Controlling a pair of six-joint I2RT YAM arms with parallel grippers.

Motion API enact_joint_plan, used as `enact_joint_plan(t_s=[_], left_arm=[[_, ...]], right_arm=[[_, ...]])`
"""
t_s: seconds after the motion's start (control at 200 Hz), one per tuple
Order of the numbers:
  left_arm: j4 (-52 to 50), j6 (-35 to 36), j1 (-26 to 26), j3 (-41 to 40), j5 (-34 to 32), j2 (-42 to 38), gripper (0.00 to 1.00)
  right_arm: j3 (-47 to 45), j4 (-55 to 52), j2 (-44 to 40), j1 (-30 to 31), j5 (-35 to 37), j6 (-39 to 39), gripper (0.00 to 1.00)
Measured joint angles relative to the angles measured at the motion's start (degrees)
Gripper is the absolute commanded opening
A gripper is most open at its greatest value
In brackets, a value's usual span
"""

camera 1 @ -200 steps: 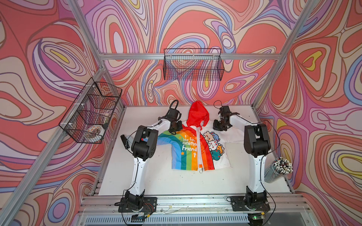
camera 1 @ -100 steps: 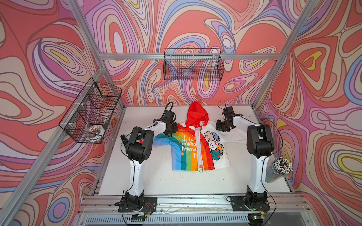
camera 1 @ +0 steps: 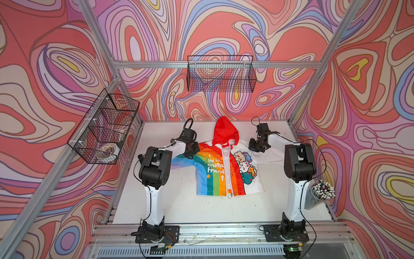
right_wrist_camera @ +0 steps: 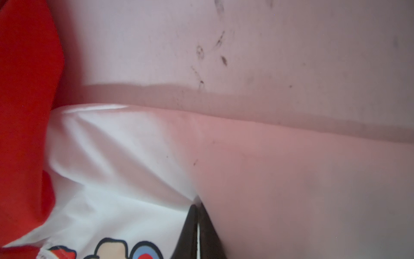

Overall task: Unzip the jacket
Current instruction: Smooth out the jacket at the center of the board.

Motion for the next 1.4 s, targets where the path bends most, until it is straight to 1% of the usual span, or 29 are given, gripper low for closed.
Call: enact_joint_plan(t_s=[0.085,0.22,0.3,0.376,0.456,0.516,0.616,0.691,0.771,0.856,0.991,1.122,1.397], left_arm=[[-0.2,0.17,0.17,0.0,0.59,-0.15,0.17],[-2.99,1.11,0.85,-0.07,1.73,-1.38,0.3],[-4.68,1.84,1.27,-0.07,3.21,-2.36,0.38],[-5.92,2.43,1.36,-0.07,4.26,-3.85,0.41],[-6.47,3.06,1.4,-0.28,4.72,-6.78,0.41],[-6.34,3.48,1.4,-1.09,4.09,-10.1,0.39],[-5.95,3.91,1.49,-3.43,1.36,-16.09,0.34],[-5.35,3.8,2.32,-6.05,-0.85,-19.58,0.33],[-4.42,3.13,4.5,-9.84,-2.38,-21.86,0.32],[-3.82,2.51,7.48,-13.92,-3.43,-22.6,0.32],[-3.56,1.66,11.37,-19.63,-5.46,-23.1,0.31],[-3.26,1.07,13.03,-23.52,-6.29,-25.51,0.31],[-1.92,0.2,13.33,-24.22,-8.92,-28.63,0.38]], right_arm=[[-3.69,0.68,-2.75,-0.09,0.26,-0.42,0.09],[-10.45,1.62,-9.35,-0.72,0.22,-1.14,0.08],[-12.11,2.21,-12.66,-0.87,0.63,-1.2,0.08],[-12.94,2.99,-15.08,-0.92,2.38,-1.11,0.08],[-13.4,2.99,-16.61,-1.05,5.09,-0.94,0.07],[-13.55,2.64,-16.98,-1.51,7.56,-0.61,0.08],[-13.66,1.49,-16.98,-3.61,11.58,0.22,0.08],[-13.66,0.76,-16.98,-6.12,14.16,0.9,0.1],[-13.66,-0.11,-16.98,-8.9,16.57,1.73,0.14],[-13.66,-1.01,-16.98,-11.37,19.3,2.05,0.18],[-13.62,-2.75,-16.98,-13.46,23.58,2.16,0.21],[-13.53,-3.8,-16.98,-15.06,25.11,1.92,0.25],[-12.0,-4.35,-16.04,-19.82,23.58,1.57,0.35]])
